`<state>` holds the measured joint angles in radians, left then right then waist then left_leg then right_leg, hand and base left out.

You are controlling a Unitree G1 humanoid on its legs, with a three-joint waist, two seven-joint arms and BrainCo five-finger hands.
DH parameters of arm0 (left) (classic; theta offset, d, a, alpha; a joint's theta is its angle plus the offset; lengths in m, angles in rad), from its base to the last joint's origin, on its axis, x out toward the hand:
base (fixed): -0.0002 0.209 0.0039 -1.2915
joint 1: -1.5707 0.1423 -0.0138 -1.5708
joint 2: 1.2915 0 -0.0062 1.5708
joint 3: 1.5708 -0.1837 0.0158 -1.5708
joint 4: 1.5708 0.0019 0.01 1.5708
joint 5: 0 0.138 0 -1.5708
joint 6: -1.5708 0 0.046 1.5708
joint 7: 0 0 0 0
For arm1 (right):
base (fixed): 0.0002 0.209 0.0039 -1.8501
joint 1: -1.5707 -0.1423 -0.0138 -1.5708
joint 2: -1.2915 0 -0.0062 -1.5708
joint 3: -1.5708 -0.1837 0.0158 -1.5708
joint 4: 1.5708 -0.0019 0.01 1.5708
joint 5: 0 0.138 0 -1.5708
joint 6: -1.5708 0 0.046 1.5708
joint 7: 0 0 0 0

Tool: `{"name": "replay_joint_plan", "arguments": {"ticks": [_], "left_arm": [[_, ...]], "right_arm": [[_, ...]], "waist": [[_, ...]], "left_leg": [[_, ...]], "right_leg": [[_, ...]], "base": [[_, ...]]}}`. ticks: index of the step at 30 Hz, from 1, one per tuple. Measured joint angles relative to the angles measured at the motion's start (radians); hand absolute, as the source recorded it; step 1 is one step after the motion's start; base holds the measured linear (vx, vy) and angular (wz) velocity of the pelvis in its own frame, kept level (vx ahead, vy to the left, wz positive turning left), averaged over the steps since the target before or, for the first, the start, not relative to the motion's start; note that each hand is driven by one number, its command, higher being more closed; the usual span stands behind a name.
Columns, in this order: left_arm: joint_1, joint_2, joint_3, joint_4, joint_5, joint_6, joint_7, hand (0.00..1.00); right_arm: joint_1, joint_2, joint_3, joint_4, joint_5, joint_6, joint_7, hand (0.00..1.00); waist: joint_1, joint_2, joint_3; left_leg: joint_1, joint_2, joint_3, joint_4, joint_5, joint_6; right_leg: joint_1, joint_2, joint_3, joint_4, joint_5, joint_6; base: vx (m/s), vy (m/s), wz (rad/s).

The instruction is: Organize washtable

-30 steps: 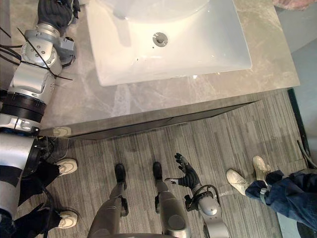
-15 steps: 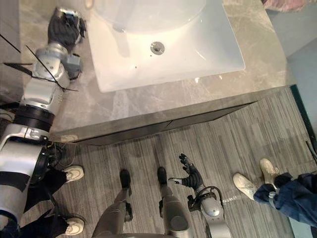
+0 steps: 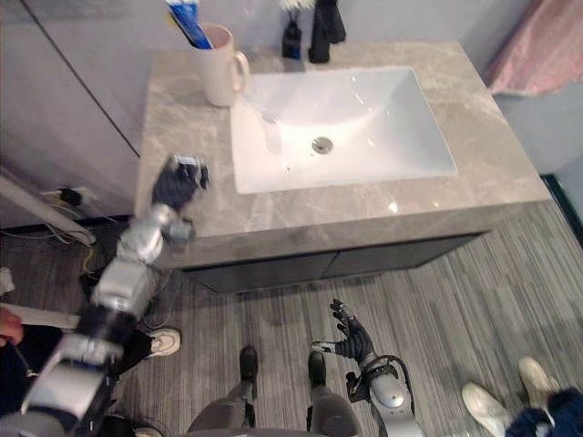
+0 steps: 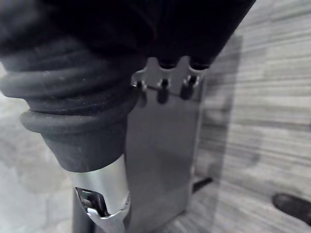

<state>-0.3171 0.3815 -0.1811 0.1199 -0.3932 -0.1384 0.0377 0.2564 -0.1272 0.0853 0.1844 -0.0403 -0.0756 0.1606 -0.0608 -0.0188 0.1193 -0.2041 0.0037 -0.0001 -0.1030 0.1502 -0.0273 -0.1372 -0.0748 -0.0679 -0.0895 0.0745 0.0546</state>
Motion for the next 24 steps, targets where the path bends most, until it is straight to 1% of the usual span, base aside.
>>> {"name": "replay_joint_plan", "arguments": {"ticks": [2, 3, 4, 7, 10, 13, 15, 17, 18, 19, 20, 22, 23, 24], "left_arm": [[0.144, -0.040, 0.008, -0.076, -0.053, -0.013, -0.028, 1.00], [0.184, -0.050, 0.022, -0.090, -0.071, -0.018, -0.040, 1.00], [0.276, -0.069, 0.064, -0.117, -0.106, -0.024, -0.057, 1.00], [0.418, -0.088, 0.113, -0.116, -0.125, -0.012, -0.062, 1.00], [0.551, -0.134, 0.140, -0.111, -0.149, 0.006, -0.085, 1.00], [0.655, -0.179, 0.144, -0.100, -0.167, 0.018, -0.117, 1.00], [0.693, -0.199, 0.143, -0.045, -0.183, 0.023, -0.142, 1.00], [0.709, -0.218, 0.137, 0.046, -0.186, 0.035, -0.169, 1.00], [0.711, -0.225, 0.117, 0.122, -0.181, 0.047, -0.180, 0.00], [0.710, -0.233, 0.095, 0.208, -0.177, 0.054, -0.192, 0.00], [0.710, -0.241, 0.089, 0.250, -0.167, 0.057, -0.192, 0.00], [0.696, -0.277, 0.064, 0.435, -0.091, 0.067, -0.195, 0.00], [0.686, -0.288, 0.065, 0.486, -0.065, 0.070, -0.194, 0.00], [0.668, -0.299, 0.076, 0.543, -0.027, 0.061, -0.189, 0.00]], "right_arm": [[-0.004, 0.000, -0.004, 0.001, 0.000, 0.000, 0.001, 0.00], [-0.006, 0.000, -0.006, 0.004, 0.000, 0.000, 0.004, 0.00], [-0.014, 0.000, -0.007, 0.019, 0.001, -0.001, 0.013, 0.00], [-0.018, 0.002, -0.009, 0.047, 0.002, -0.001, 0.021, 0.00], [-0.006, 0.004, -0.011, 0.082, 0.003, 0.000, 0.021, 0.00], [0.028, 0.022, -0.021, 0.091, 0.003, 0.000, 0.021, 0.00], [0.046, 0.043, -0.036, 0.124, 0.011, 0.000, 0.023, 0.00], [0.057, 0.044, -0.039, 0.165, 0.013, -0.001, 0.024, 0.00], [0.063, 0.044, -0.047, 0.212, 0.013, -0.002, 0.025, 0.00], [0.061, 0.045, -0.057, 0.276, 0.013, -0.001, 0.024, 0.00], [0.056, 0.045, -0.062, 0.308, 0.012, -0.001, 0.021, 0.00], [0.036, 0.045, -0.099, 0.441, -0.005, 0.001, 0.001, 0.00], [0.029, 0.045, -0.110, 0.475, -0.012, 0.005, -0.008, 0.00], [0.018, 0.046, -0.124, 0.524, -0.016, 0.010, -0.021, 0.00]], "waist": [[0.030, 0.008, -0.028], [0.034, 0.009, -0.035], [0.047, 0.013, -0.044], [0.052, 0.020, -0.057], [0.084, 0.020, -0.067], [0.083, 0.028, -0.090], [0.086, 0.031, -0.095], [0.083, 0.035, -0.098], [0.082, 0.038, -0.099], [0.085, 0.039, -0.102], [0.084, 0.039, -0.101], [0.083, 0.042, -0.104], [0.083, 0.042, -0.104], [0.082, 0.043, -0.103]], "left_leg": [[0.016, -0.003, -0.019, 0.000, -0.001, -0.001], [0.020, -0.004, -0.025, 0.000, -0.001, -0.001], [0.039, -0.005, -0.033, 0.000, -0.001, -0.002], [0.057, -0.009, -0.059, 0.000, -0.005, -0.005], [0.077, -0.013, -0.090, 0.000, -0.006, -0.003], [0.097, -0.024, -0.132, -0.001, -0.008, -0.001], [0.123, -0.028, -0.144, -0.001, -0.008, -0.001], [0.148, -0.035, -0.171, -0.001, -0.008, -0.001], [0.165, -0.039, -0.189, -0.001, -0.008, -0.001], [0.176, -0.039, -0.191, -0.001, -0.008, -0.001], [0.182, -0.039, -0.193, -0.001, -0.008, -0.001], [0.194, -0.035, -0.192, -0.001, -0.008, -0.001], [0.196, -0.033, -0.190, -0.001, -0.008, -0.001], [0.197, -0.031, -0.188, -0.001, -0.008, -0.001]], "right_leg": [[0.024, -0.001, -0.020, 0.002, -0.011, -0.005], [0.031, -0.002, -0.027, 0.002, -0.013, -0.003], [0.054, -0.003, -0.041, 0.005, -0.023, -0.003], [0.087, -0.004, -0.072, 0.006, -0.039, 0.001], [0.125, -0.005, -0.111, 0.002, -0.047, 0.003], [0.163, -0.011, -0.153, 0.001, -0.058, 0.008], [0.197, -0.013, -0.171, 0.002, -0.066, 0.009], [0.231, -0.016, -0.195, 0.003, -0.077, 0.014], [0.254, -0.017, -0.214, 0.006, -0.084, 0.015], [0.266, -0.017, -0.222, 0.014, -0.092, 0.015], [0.271, -0.017, -0.225, 0.019, -0.096, 0.016], [0.275, -0.016, -0.223, 0.034, -0.106, 0.016], [0.275, -0.015, -0.219, 0.036, -0.106, 0.016], [0.274, -0.013, -0.211, 0.037, -0.106, 0.016]], "base": [[0.03, 0.015, 0.32], [0.02, 0.007, 0.28], [0.00, 0.005, 0.26], [-0.01, 0.002, 0.34], [-0.04, 0.010, 0.37], [-0.01, 0.007, 0.39], [0.02, 0.001, 0.31], [0.01, -0.010, 0.37], [0.00, -0.014, 0.38], [0.00, -0.015, 0.31], [-0.01, -0.021, 0.15], [0.00, 0.000, 0.00], [-0.02, -0.016, -0.08], [-0.03, -0.017, -0.22]]}}
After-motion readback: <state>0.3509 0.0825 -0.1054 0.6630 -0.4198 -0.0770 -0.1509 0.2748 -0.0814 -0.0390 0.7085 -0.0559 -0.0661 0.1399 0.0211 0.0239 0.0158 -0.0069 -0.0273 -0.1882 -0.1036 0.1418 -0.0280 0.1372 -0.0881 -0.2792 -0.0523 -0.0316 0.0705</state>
